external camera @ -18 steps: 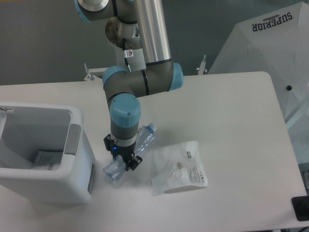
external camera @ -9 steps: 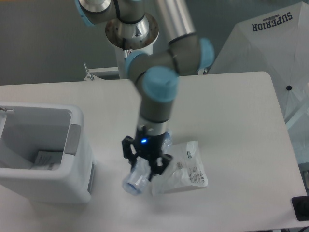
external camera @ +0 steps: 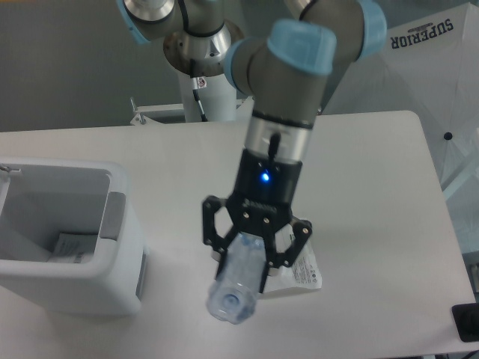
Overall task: Place the trash in the trash can
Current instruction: 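Lift the bottle and carry it over the white trash bin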
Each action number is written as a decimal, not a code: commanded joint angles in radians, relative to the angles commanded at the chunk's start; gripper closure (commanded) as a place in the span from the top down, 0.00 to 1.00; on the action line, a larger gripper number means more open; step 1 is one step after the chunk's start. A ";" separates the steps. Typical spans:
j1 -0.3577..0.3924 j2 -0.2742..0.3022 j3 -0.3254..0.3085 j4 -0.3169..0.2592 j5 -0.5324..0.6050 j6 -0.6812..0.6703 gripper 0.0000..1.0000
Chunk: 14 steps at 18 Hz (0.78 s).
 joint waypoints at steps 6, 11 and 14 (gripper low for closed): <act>-0.100 -0.002 0.065 0.009 0.003 -0.084 0.60; -0.207 0.006 0.075 0.018 0.003 -0.103 0.60; -0.261 0.006 0.063 0.020 0.011 -0.132 0.60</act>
